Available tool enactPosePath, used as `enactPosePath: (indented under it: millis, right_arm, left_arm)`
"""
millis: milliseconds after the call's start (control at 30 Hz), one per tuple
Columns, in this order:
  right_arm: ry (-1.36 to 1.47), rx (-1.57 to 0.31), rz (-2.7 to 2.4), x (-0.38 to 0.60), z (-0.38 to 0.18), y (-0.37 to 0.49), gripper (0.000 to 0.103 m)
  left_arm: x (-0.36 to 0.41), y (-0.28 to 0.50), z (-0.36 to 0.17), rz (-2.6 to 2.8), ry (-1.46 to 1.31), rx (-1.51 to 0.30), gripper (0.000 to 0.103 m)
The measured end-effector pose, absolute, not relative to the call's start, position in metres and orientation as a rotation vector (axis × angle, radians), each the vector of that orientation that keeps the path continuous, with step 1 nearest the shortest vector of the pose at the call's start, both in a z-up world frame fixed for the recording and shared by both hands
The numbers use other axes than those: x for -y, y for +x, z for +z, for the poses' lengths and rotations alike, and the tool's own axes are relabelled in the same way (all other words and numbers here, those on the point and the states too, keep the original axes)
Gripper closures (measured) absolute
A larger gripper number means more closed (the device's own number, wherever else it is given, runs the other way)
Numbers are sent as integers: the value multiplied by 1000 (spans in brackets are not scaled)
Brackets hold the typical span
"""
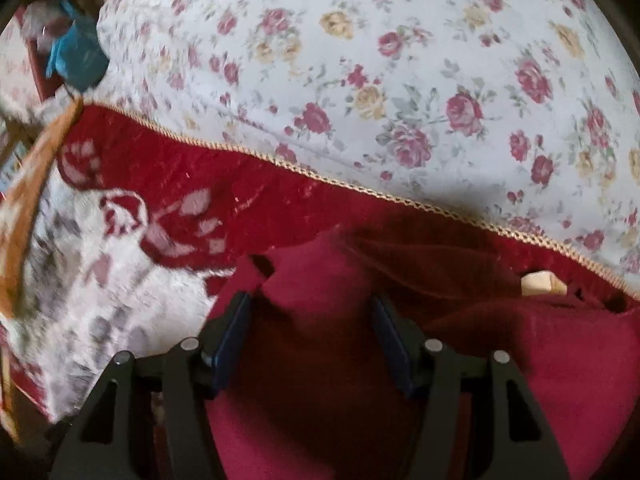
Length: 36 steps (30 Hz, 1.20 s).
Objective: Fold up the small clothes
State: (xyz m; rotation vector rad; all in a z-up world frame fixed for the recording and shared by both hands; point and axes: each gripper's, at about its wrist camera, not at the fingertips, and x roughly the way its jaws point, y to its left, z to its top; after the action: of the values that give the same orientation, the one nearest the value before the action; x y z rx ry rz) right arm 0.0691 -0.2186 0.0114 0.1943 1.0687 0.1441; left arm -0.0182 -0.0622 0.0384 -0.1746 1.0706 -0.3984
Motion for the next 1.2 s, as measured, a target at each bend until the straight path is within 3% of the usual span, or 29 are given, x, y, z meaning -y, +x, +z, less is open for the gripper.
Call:
enactPosePath:
  millis: [300, 500, 633, 700, 800, 1067, 1200]
  right_arm:
    - [249, -970, 113, 249, 37, 17, 34]
    - [215, -858, -104, 332, 56, -34, 31]
    - [219, -910, -327, 413, 41, -53, 31]
    - [278, -936, -407, 448, 27, -58, 36]
    - [434, -972, -408, 482, 1, -59, 35]
    - [286, -847, -372, 443, 50, -73, 36]
    - [254, -892, -287, 418, 49, -63, 35]
  left_arm:
    - [59, -18, 39, -404, -202, -1076, 58]
    - [55, -22, 59, -458, -263, -991, 58]
    - [71, -22, 51, -458, -193, -1034, 58]
    - [79, -22, 43, -441, -145, -1057, 58]
    - [84, -22, 43, -429, -123, -1034, 58]
    - [83, -22, 40, -424, -121, -1027, 54]
    - [82, -21, 39, -427, -120, -1028, 54]
